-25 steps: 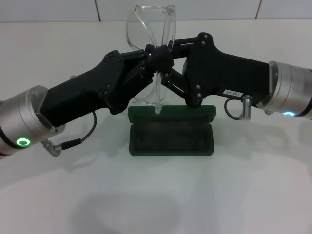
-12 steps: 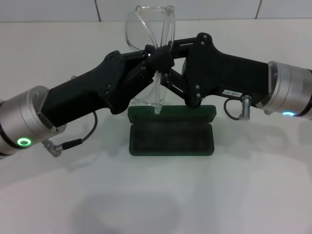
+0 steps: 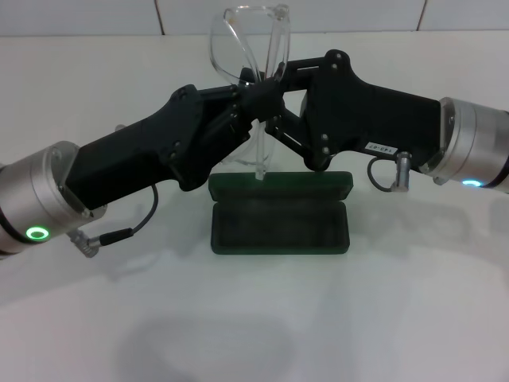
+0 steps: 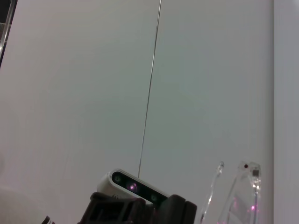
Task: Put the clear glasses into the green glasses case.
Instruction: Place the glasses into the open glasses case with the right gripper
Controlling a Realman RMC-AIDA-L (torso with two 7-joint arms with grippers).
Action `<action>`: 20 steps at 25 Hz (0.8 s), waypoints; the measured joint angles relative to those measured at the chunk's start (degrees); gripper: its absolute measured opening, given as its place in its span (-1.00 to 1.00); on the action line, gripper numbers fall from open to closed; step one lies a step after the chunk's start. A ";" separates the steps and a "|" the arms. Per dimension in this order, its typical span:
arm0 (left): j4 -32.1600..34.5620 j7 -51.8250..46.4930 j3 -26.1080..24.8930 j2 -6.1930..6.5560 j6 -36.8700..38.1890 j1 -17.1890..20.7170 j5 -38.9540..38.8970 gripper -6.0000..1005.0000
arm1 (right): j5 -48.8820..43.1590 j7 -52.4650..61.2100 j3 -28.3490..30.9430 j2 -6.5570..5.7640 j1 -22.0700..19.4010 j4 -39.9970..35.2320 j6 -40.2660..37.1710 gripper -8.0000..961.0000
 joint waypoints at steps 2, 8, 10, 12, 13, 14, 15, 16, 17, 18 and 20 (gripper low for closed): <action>-0.01 0.06 -0.01 0.00 0.02 0.00 -0.12 -0.92 | 0.02 -0.06 0.01 0.00 0.00 0.06 -0.02 -0.75; -0.16 0.87 -0.10 -0.13 0.05 0.36 -0.97 -0.92 | 0.06 -0.09 -0.39 0.00 -0.01 0.04 -0.30 -0.75; -0.42 1.03 -0.10 -0.15 0.03 0.39 -1.11 -0.92 | 0.06 -0.09 -0.47 0.00 -0.01 -0.03 -0.31 -0.75; -0.82 1.15 -0.10 -0.16 0.01 0.40 -1.42 -0.92 | 0.06 -0.09 -0.52 0.00 -0.01 -0.11 -0.32 -0.75; -1.03 1.19 -0.10 -0.14 -0.02 0.41 -1.57 -0.92 | 0.06 -0.09 -0.55 0.00 -0.02 -0.15 -0.34 -0.75; -1.16 1.21 -0.11 -0.13 -0.06 0.41 -1.66 -0.92 | 0.06 -0.09 -0.73 0.00 -0.07 -0.23 -0.44 -0.75; -1.34 1.24 -0.10 -0.12 -0.17 0.42 -1.69 -0.92 | 0.06 -0.09 -0.73 0.00 -0.07 -0.23 -0.44 -0.75; -1.42 1.25 -0.10 -0.12 -0.25 0.42 -1.69 -0.92 | 0.06 -0.09 -0.81 0.00 -0.08 -0.24 -0.45 -0.75; -1.47 1.26 -0.10 -0.11 -0.31 0.43 -1.70 -0.92 | 0.06 -0.09 -0.81 0.00 -0.08 -0.24 -0.45 -0.75; -1.49 1.28 -0.10 -0.11 -0.37 0.43 -1.72 -0.92 | 0.05 -0.10 -0.91 0.00 -0.09 -0.25 -0.45 -0.75; -1.50 1.32 -0.10 -0.10 -0.41 0.44 -1.73 -0.92 | 0.05 -0.10 -0.93 0.00 -0.09 -0.26 -0.45 -0.75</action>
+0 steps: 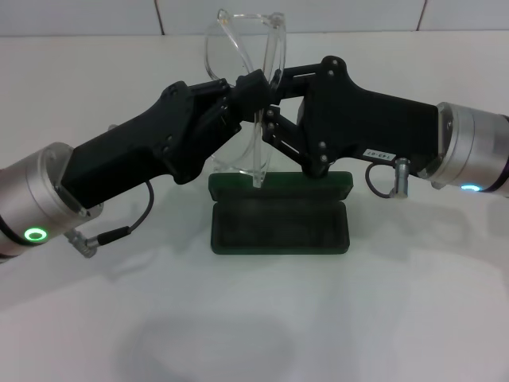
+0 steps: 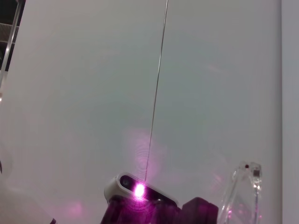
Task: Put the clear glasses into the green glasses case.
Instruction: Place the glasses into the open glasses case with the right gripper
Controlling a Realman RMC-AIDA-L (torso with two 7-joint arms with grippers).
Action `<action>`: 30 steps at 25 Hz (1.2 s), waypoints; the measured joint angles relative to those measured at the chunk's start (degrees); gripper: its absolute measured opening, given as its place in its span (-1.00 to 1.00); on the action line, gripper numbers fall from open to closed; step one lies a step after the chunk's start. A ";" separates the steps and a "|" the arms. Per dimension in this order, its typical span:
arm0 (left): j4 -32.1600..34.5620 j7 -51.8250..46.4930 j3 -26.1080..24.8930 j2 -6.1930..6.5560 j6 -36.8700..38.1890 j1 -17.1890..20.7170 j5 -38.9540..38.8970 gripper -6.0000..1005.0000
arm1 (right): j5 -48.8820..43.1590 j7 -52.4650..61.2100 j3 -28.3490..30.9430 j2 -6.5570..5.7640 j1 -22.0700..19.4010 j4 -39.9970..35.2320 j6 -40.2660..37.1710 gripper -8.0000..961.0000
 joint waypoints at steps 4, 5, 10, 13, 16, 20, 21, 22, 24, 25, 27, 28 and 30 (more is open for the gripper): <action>0.00 0.03 0.00 0.01 -0.02 0.00 -0.03 -0.92 | -0.02 0.00 0.00 0.00 0.00 -0.02 -0.01 -0.75; 0.00 0.03 0.00 0.02 -0.03 0.00 -0.04 -0.92 | -0.03 0.00 0.00 0.00 0.00 -0.03 -0.02 -0.75; 0.01 0.02 0.00 0.02 0.07 -0.05 -0.04 -0.92 | -0.05 0.00 0.06 0.01 0.00 -0.01 0.11 -0.75; 0.03 0.01 0.02 0.08 0.65 -0.06 -0.04 -0.91 | -0.05 0.00 0.35 0.01 0.00 0.23 0.28 -0.75; 0.27 -0.08 0.02 0.18 2.32 0.01 -0.04 -0.91 | -0.05 0.00 1.16 0.01 -0.23 0.37 0.34 -0.75; 0.46 -0.13 -0.01 0.46 3.92 0.35 -0.04 -0.91 | -0.03 0.05 4.27 -0.16 -1.75 -0.01 -0.06 -0.75; 0.46 -0.13 -0.18 0.61 4.05 0.62 -0.03 -0.91 | -0.02 0.15 5.09 -0.23 -2.13 -0.03 -0.35 -0.75; 0.42 -0.12 -0.64 0.84 4.09 1.05 0.08 -0.91 | -0.01 0.59 6.54 -0.31 -2.85 -0.15 -1.26 -0.74; 0.19 -0.06 -1.68 1.55 4.12 2.12 0.49 -0.91 | -0.26 1.82 8.25 -0.61 -4.04 -1.27 -2.82 -0.74; 0.12 -0.04 -1.98 2.22 4.14 2.73 0.88 -0.91 | -0.72 3.21 8.97 -0.94 -4.85 -2.51 -3.46 -0.74; 0.09 -0.03 -2.19 4.07 4.16 3.87 1.93 -0.91 | -2.69 7.33 10.15 -1.99 -6.54 -6.82 -3.79 -0.74; 0.08 -0.04 -2.19 5.09 4.17 4.23 2.71 -0.91 | -4.43 10.01 10.65 -2.64 -7.52 -9.59 -3.42 -0.74; 0.09 -0.05 -2.19 6.17 4.17 4.57 3.52 -0.91 | -9.64 16.63 12.24 -3.92 -9.40 -16.41 -2.20 -0.74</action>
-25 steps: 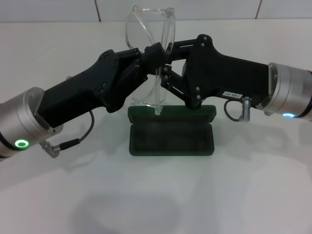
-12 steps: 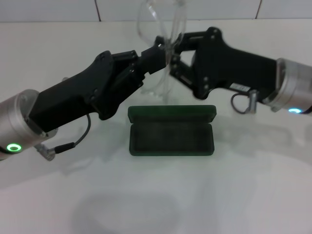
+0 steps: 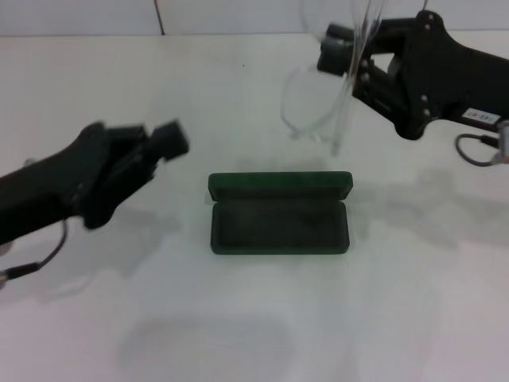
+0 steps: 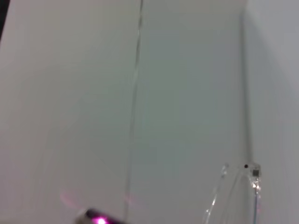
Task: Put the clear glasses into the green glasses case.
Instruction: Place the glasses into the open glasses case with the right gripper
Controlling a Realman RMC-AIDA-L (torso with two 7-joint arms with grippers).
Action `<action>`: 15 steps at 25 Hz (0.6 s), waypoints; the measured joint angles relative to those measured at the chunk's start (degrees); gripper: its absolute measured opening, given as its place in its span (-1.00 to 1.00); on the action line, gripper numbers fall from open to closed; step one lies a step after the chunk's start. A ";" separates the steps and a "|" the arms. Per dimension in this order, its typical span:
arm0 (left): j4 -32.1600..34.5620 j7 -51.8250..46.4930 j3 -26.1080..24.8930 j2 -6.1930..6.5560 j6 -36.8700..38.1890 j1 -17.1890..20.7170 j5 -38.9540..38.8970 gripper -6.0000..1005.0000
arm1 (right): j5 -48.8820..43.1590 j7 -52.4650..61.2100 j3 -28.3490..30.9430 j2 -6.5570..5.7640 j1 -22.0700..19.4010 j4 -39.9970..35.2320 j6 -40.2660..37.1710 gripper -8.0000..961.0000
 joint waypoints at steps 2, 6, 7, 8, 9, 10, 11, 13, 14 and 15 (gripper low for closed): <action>0.31 0.03 -0.02 2.54 -0.04 1.32 2.67 -0.91 | -7.55 7.98 2.25 -0.81 -1.26 -7.48 1.14 -0.74; 0.46 0.05 -0.06 5.29 -0.29 2.59 6.40 -0.91 | -29.19 27.59 7.12 -0.73 -1.67 -23.96 1.12 -0.74; 0.47 0.09 -0.11 5.60 -0.33 2.65 7.11 -0.91 | -34.46 31.95 7.80 -0.28 -1.40 -28.12 0.63 -0.74; 0.47 0.17 -0.49 6.09 -0.39 2.78 8.66 -0.91 | -39.78 35.55 8.01 0.33 -1.03 -31.72 0.00 -0.74; 0.48 0.27 -1.07 6.34 -0.41 2.82 9.86 -0.91 | -45.07 39.22 8.04 1.18 -0.33 -35.04 -0.96 -0.74; 0.64 0.42 -2.20 6.47 -0.41 2.84 11.66 -0.91 | -48.99 41.50 7.87 1.98 0.32 -37.38 -1.92 -0.74; 0.89 0.54 -3.41 6.52 -0.40 2.84 13.69 -0.91 | -52.99 43.75 7.36 2.80 1.40 -39.01 -2.93 -0.74; 1.88 0.54 -5.86 6.53 -0.34 2.91 17.47 -0.91 | -58.60 47.71 5.34 3.55 3.88 -40.63 -3.88 -0.74; 2.48 0.41 -7.19 6.49 -0.27 2.97 19.17 -0.91 | -63.28 52.55 1.99 3.33 7.61 -40.64 -4.11 -0.74; 3.01 0.26 -8.27 6.47 -0.20 3.03 20.24 -0.91 | -63.28 52.55 1.99 3.33 7.61 -40.64 -4.11 -0.74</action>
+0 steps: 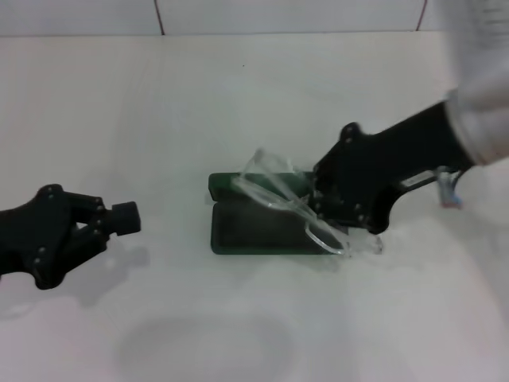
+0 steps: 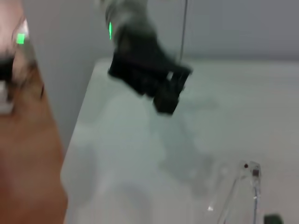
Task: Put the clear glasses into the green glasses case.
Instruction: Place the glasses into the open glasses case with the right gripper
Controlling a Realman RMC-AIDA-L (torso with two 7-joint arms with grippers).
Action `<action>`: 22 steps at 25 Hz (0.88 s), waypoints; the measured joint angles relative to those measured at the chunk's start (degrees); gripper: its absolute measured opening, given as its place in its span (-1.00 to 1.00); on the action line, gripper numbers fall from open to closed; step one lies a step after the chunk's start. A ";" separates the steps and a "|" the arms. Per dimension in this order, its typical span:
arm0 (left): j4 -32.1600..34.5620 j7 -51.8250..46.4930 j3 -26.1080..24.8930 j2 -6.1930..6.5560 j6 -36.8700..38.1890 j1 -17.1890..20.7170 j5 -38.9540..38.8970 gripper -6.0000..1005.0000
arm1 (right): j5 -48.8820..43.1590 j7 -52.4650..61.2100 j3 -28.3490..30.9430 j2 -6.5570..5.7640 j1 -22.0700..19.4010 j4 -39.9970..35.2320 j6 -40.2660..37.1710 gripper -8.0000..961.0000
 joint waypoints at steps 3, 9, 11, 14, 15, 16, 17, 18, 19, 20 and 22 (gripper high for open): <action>1.45 -0.56 -1.96 -0.04 0.13 0.88 1.40 -0.91 | -7.49 6.11 -3.98 0.12 6.42 2.35 -0.71 -0.74; 2.63 -0.80 -4.75 -0.65 0.00 2.63 2.17 -0.91 | -15.19 12.19 -10.57 0.45 17.09 10.46 0.56 -0.74; 2.64 -0.61 -4.94 -0.91 -0.10 2.90 2.20 -0.91 | -16.42 13.59 -12.70 0.54 20.41 13.57 1.24 -0.74; 2.64 -0.49 -4.99 -1.13 -0.15 3.06 2.23 -0.91 | -18.02 16.34 -17.33 0.58 23.73 16.51 3.01 -0.74; 2.64 -0.47 -5.01 -1.25 -0.15 3.10 2.25 -0.91 | -18.50 16.99 -18.93 0.58 24.42 16.95 3.70 -0.74; 2.65 -0.40 -5.03 -1.38 -0.17 3.11 2.29 -0.91 | -19.12 17.81 -20.83 0.58 25.09 17.35 4.52 -0.74; 2.64 -0.40 -5.03 -1.39 -0.18 3.10 2.29 -0.91 | -19.41 18.38 -22.08 0.59 25.49 17.45 5.17 -0.74; 2.64 -0.40 -5.03 -1.41 -0.19 3.06 2.30 -0.91 | -20.03 19.26 -23.79 0.59 26.13 17.55 5.96 -0.74; 2.64 -0.39 -5.04 -1.41 -0.22 2.95 2.30 -0.90 | -20.49 20.01 -25.02 0.60 26.67 17.58 6.58 -0.74; 2.64 -0.39 -5.05 -1.41 -0.24 2.83 2.31 -0.90 | -20.74 20.43 -25.77 0.59 26.98 17.60 6.93 -0.74; 2.64 -0.38 -5.06 -1.41 -0.30 2.54 2.31 -0.90 | -21.21 21.06 -27.28 0.59 27.60 17.62 7.66 -0.74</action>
